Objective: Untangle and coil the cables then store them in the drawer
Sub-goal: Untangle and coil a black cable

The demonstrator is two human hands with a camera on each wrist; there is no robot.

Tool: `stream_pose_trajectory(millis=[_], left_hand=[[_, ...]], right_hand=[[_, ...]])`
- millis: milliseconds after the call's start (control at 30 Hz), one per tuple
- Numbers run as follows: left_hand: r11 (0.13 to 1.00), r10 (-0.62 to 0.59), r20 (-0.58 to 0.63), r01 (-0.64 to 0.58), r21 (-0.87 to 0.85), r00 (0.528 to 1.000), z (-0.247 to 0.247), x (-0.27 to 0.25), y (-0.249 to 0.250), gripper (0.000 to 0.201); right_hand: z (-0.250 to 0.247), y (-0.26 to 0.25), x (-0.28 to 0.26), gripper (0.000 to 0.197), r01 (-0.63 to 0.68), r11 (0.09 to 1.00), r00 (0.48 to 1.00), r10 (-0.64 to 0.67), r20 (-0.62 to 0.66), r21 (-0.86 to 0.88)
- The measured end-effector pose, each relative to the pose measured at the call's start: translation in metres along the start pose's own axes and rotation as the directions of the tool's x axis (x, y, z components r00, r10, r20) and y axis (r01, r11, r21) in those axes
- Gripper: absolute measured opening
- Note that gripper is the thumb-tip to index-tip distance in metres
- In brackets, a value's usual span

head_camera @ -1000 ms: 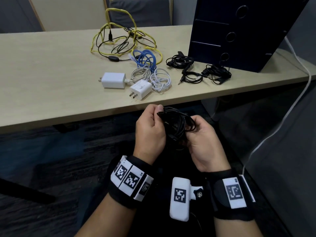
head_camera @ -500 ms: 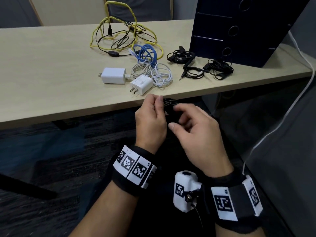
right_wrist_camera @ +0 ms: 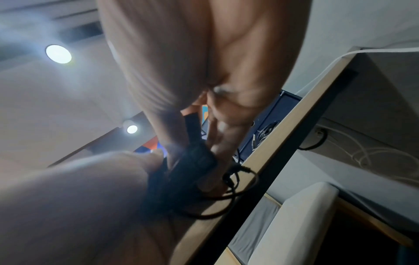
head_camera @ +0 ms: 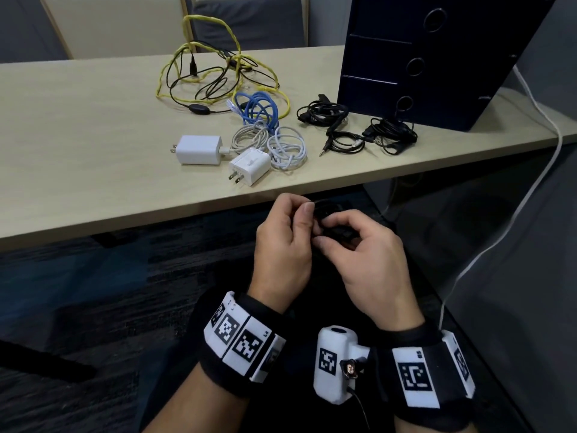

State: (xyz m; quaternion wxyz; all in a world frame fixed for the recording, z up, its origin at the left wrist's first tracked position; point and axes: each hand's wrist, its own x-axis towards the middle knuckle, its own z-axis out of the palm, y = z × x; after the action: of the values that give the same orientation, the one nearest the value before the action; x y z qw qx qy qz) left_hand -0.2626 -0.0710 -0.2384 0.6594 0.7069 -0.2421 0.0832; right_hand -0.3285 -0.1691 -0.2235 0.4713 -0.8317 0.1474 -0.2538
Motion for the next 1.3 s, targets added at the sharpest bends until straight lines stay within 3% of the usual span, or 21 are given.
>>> stream_pose_trajectory(millis=[100, 233, 400, 633, 733, 833, 933, 1033, 1100, 1167, 1233, 1300], left_hand=[[0.998, -0.026, -0.067, 0.030, 0.058, 0.997, 0.002, 0.000, -0.006, 0.017], [0.991, -0.013, -0.121, 0.029, 0.129, 0.993, 0.006, -0.001, -0.013, 0.015], [0.998, -0.018, -0.153, 0.027, 0.059, 0.988, 0.007, -0.003, -0.012, 0.014], [1.000, -0.007, -0.093, 0.007, 0.003, 0.996, 0.013, -0.004, -0.015, 0.011], [1.000, -0.016, -0.088, 0.019, 0.025, 0.996, 0.014, 0.000, -0.018, 0.011], [0.998, -0.056, -0.098, 0.060, 0.037, 0.994, 0.015, 0.003, -0.023, 0.016], [0.992, -0.122, -0.099, 0.124, 0.015, 0.988, 0.014, 0.003, -0.025, 0.022], [0.965, -0.241, -0.162, 0.219, -0.143, 0.957, 0.007, 0.011, -0.029, 0.030], [0.915, -0.331, -0.175, 0.269, -0.301, 0.927, 0.001, 0.016, -0.027, 0.030], [0.829, -0.398, -0.135, 0.293, -0.476, 0.907, -0.002, 0.018, -0.021, 0.031], [0.726, -0.433, -0.041, 0.322, -0.608, 0.900, -0.002, 0.018, -0.012, 0.031], [0.710, -0.415, 0.020, 0.338, -0.619, 0.910, 0.000, 0.017, -0.008, 0.028]], right_hand=[[-0.002, -0.002, -0.001, 0.021, -0.009, 1.000, 0.999, 0.008, 0.045, 0.012], [0.006, -0.001, -0.002, 0.022, -0.003, 0.989, 0.995, 0.017, 0.093, -0.145], [0.012, -0.001, -0.006, 0.018, -0.080, 0.995, 0.997, 0.081, 0.012, -0.060], [0.008, -0.001, 0.000, 0.017, -0.135, 0.985, 0.991, 0.132, -0.036, -0.106], [0.009, 0.001, 0.001, 0.019, -0.158, 0.987, 0.987, 0.158, -0.031, 0.008], [0.009, 0.002, 0.001, 0.023, -0.170, 0.954, 0.984, 0.177, -0.007, 0.246], [0.008, 0.002, 0.001, 0.022, -0.233, 0.793, 0.972, 0.204, 0.114, 0.562], [-0.003, 0.005, 0.000, 0.020, -0.292, 0.529, 0.956, 0.189, 0.225, 0.797], [-0.013, 0.012, 0.000, 0.024, -0.295, 0.453, 0.955, 0.175, 0.241, 0.841], [-0.019, 0.023, 0.003, 0.028, -0.289, 0.442, 0.955, 0.190, 0.227, 0.849], [-0.018, 0.034, 0.005, 0.033, -0.287, 0.532, 0.956, 0.217, 0.199, 0.797], [-0.013, 0.041, 0.006, 0.038, -0.271, 0.623, 0.962, 0.208, 0.178, 0.734]])
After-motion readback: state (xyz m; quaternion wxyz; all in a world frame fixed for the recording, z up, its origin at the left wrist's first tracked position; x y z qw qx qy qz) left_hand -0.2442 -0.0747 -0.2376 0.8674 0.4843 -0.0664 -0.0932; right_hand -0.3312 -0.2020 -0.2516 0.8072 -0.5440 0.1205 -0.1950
